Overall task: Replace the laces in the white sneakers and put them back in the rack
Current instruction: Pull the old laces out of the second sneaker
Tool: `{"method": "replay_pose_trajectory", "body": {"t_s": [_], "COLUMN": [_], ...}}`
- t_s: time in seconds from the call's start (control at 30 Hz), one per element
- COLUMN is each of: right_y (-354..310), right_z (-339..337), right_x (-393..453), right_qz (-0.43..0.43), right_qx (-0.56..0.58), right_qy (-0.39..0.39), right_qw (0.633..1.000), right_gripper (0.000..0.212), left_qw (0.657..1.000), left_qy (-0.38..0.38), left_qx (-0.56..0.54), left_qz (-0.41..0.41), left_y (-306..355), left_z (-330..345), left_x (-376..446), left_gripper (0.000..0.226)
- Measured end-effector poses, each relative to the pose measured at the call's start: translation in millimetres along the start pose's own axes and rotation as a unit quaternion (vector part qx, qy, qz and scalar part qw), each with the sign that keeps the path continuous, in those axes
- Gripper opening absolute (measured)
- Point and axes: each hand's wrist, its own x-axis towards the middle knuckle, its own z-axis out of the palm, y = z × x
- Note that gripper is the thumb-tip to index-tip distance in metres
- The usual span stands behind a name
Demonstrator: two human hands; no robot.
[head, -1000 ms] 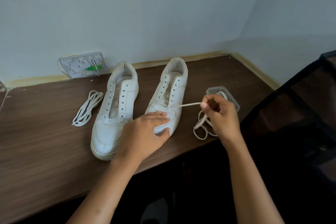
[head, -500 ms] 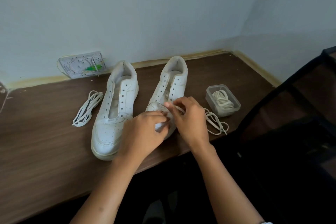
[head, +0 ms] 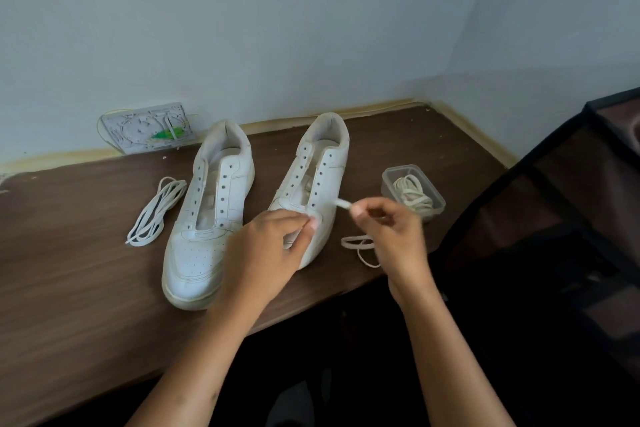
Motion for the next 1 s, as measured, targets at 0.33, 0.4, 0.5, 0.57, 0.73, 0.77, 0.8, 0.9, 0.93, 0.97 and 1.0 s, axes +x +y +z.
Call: {"method": "replay_pose_trajectory", "body": {"t_s": [0.33,0.4,0.5,0.57,0.73,0.77,0.8,0.9,0.93,0.97,1.0], "right_y": [4,5,10,16,27,28,28,26,23,18,9], "right_z": [-5,-25,-43,-46,-46,-46,-46,-44,-43,-42,-41], "right_x": [-8,-5,2,6,14,15,15,10,7,2,-4], "right_qz": [-0.02,0.036,0.105,0.136,0.147,0.148,0.151,0.142,0.135,0.123,0.105], "right_qx": [-0.355,-0.434,-0.5,-0.519,-0.524,-0.516,-0.509,-0.489,-0.472,-0.448,-0.425], "right_qy": [0.001,0.053,0.04,0.019,0.019,0.025,0.028,0.037,0.042,0.048,0.056], "right_qw": [0.935,0.899,0.859,0.844,0.839,0.843,0.847,0.86,0.87,0.884,0.897], "right_gripper": [0.01,0.012,0.015,0.012,0.014,0.015,0.016,0.014,0.013,0.01,0.007], "left_qw": [0.945,0.938,0.938,0.939,0.936,0.936,0.935,0.936,0.938,0.939,0.94], "left_qy": [0.037,0.037,0.028,0.026,0.023,0.02,0.016,0.0,-0.006,-0.011,-0.015], "left_qx": [-0.305,-0.318,-0.322,-0.321,-0.327,-0.329,-0.332,-0.33,-0.328,-0.326,-0.325], "left_qz": [-0.116,-0.129,-0.126,-0.122,-0.125,-0.125,-0.124,-0.118,-0.116,-0.112,-0.105], "left_y": [12,10,9,10,10,10,11,13,14,15,17], "left_z": [8,7,8,8,7,6,5,1,-1,-3,-8], "left_x": [8,10,10,9,9,8,8,4,2,-1,-3], "left_gripper": [0.01,0.01,0.012,0.012,0.014,0.014,0.015,0.016,0.017,0.017,0.018]}}
